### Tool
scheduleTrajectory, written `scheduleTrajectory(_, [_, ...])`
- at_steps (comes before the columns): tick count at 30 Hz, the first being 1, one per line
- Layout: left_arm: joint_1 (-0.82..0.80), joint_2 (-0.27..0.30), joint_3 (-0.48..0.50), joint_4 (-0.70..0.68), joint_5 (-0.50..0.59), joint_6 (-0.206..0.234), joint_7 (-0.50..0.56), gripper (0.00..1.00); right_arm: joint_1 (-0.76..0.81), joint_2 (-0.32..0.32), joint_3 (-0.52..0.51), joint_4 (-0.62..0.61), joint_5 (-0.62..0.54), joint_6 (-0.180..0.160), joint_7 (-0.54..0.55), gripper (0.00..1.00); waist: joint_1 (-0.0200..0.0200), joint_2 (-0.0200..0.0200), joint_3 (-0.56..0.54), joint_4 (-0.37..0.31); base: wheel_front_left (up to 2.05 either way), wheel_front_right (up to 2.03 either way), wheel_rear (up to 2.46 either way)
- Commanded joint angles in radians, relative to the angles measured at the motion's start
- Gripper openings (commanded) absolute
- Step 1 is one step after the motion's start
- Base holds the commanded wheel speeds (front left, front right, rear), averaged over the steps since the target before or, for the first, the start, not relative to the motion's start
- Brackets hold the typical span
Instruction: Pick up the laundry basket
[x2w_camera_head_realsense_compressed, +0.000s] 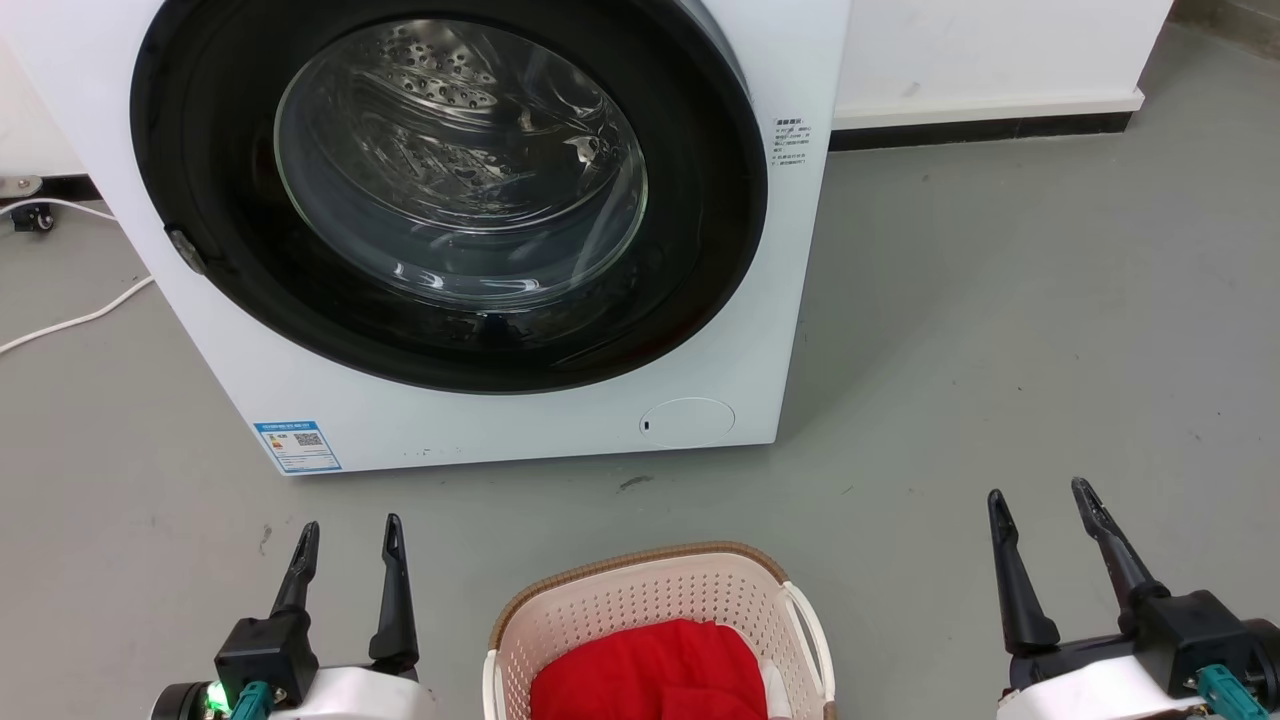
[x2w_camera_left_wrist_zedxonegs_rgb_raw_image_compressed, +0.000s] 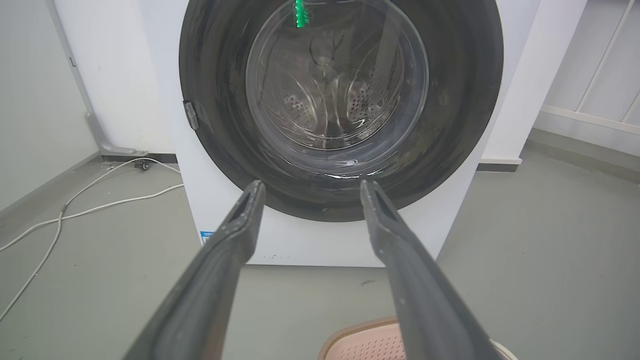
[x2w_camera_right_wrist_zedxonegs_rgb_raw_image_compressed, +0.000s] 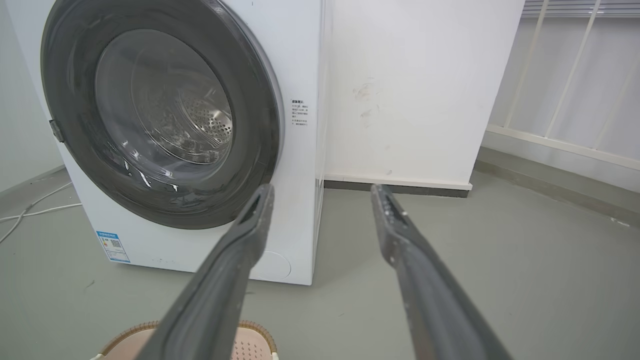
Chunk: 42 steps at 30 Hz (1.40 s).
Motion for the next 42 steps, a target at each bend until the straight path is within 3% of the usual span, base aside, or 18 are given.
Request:
scheduleTrajectory(1, [0.012, 0.003, 0.002, 0.002, -0.001, 0.002, -0.003, 1.0, 0.008, -0.005, -0.003, 0.005, 0.012, 0.0, -0.002, 1.0, 0.0, 0.0, 0.0, 0.0, 0.0, 0.0, 0.0])
scheduleTrajectory(33, [0.008, 0.003, 0.003, 0.026, -0.01, 0.004, -0.003, 1.0, 0.002, -0.005, 0.008, 0.013, 0.034, 0.0, -0.002, 1.0, 0.0, 0.0, 0.009, -0.001, 0.0, 0.0, 0.0])
scheduleTrajectory(42, [-0.089, 0.002, -0.013, 0.166, -0.036, -0.033, -0.003, 1.0, -0.097, -0.005, 0.051, 0.156, -0.012, 0.0, -0.002, 1.0, 0.0, 0.0, 0.082, 0.005, 0.0, 0.0, 0.0])
